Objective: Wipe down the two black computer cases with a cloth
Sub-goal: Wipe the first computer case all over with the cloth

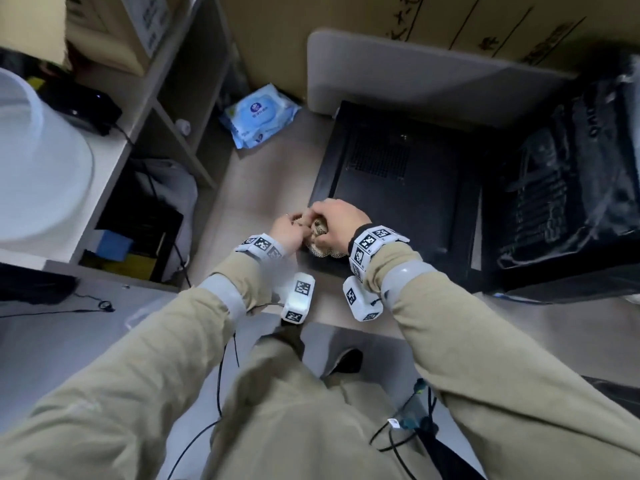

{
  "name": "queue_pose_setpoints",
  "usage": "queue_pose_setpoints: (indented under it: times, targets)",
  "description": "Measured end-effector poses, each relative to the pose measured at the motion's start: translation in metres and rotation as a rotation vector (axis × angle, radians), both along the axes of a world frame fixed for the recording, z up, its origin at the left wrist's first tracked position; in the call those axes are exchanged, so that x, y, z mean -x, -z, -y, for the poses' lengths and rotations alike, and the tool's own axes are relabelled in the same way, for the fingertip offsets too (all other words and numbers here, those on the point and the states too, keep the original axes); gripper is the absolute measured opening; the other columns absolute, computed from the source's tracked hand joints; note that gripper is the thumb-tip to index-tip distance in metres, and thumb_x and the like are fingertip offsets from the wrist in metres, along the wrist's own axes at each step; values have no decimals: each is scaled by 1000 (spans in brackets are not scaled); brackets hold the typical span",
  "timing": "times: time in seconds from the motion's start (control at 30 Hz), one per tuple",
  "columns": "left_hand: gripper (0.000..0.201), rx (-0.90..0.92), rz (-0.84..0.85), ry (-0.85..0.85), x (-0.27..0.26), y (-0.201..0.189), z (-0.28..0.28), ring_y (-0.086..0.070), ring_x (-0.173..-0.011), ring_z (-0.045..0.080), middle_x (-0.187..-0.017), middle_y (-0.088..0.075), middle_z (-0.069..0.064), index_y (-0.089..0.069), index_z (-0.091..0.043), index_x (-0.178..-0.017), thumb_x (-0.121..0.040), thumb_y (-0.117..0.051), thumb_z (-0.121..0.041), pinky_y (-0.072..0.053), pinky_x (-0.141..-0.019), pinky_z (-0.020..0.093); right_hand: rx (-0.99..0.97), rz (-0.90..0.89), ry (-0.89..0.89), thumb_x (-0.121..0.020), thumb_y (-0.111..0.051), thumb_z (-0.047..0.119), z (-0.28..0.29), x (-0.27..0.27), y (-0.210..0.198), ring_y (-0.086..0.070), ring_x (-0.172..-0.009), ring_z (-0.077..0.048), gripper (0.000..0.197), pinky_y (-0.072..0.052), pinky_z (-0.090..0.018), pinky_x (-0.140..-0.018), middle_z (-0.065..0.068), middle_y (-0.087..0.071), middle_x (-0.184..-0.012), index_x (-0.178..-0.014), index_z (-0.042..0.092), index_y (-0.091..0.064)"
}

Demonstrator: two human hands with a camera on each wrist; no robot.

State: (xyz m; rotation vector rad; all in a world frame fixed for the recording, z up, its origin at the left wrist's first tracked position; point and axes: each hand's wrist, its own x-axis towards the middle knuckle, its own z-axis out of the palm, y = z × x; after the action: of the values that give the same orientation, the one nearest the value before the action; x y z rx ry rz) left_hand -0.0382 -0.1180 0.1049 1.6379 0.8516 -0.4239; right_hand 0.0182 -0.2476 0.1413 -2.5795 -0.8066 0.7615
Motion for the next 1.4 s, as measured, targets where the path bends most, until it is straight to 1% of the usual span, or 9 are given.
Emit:
queue_pose_setpoints:
  times: [0.1,0.23,0.4,0.47,0.53,0.7,1.1,1.23,1.4]
  targets:
    - [87,-48,-64,99,14,6,9,-57,-122,32,-136,-56,18,-27,-2,-151,-79,-76,-8,-44,-108,45,46,-46,23,-75,-84,20,17,11,-2,-61,-96,-16,35,-55,-37,-83,6,-58,-108,-103,34,-68]
    - [116,-251,-151,220,7,40,14,-64,-111,30,-132,-61,10,-49,-18,-134,-35,-88,-64,-56,-92,50,144,-27,83,-72,-85,17,55,16,-2,-64,-96,-18,39,-55,-34,-82,8,-64,-107,-104,34,-70]
    - [111,-330,141,308,-13,-55,71,-23,-148,29,-162,-18,14,-18,-13,-157,-73,-81,-49,-22,-121,43,-129,-31,468,-77,-75,18,97,7,-18,-67,-82,-12,20,-55,-27,-73,12,-70,-96,-88,34,-69]
    - [84,75,242,307,-23,-74,91,-64,-111,19,-133,-59,12,-38,-18,-149,-79,-76,-47,-51,-97,34,-316,17,601,-76,-68,14,103,-2,-31,-66,-86,-10,24,-53,-23,-78,13,-72,-95,-89,34,-70]
    - [31,310,218,250,-29,-89,109,-65,-63,8,-87,-68,2,-58,-25,-126,-97,-58,-37,-52,-62,23,-441,6,665,-76,-70,17,108,-11,-45,-67,-90,-9,25,-52,-22,-81,11,-74,-96,-93,34,-71]
    - [24,297,165,237,-46,-97,130,-59,-53,12,-72,-67,0,-62,-17,-106,-103,-49,-37,-51,-59,29,-591,-152,655,-58,-77,37,136,-23,-42,-70,-102,-8,40,-54,-38,-98,8,-75,-104,-97,43,-68]
    - [24,184,225,365,-69,-81,197,-65,-106,24,-109,-70,13,-74,-11,-106,-93,-55,-7,-48,-102,35,-295,109,938,-75,-79,31,245,-7,-17,-64,-100,-8,31,-48,-25,-90,14,-67,-105,-102,39,-68]
    - [50,-311,166,563,-83,-55,183,-29,-148,26,-154,-43,8,-59,-19,-137,-88,-57,-30,-20,-123,38,-74,-14,712,-82,-80,35,253,8,11,-46,-131,-20,55,-35,-31,-112,2,-50,-142,-134,33,-63]
    - [68,-385,35,712,-88,-37,166,10,-153,22,-168,2,2,-29,-15,-156,-95,-54,-25,-4,-123,46,48,38,701,-78,-82,40,243,2,18,-54,-113,-20,37,-47,-34,-96,2,-55,-120,-111,37,-67]
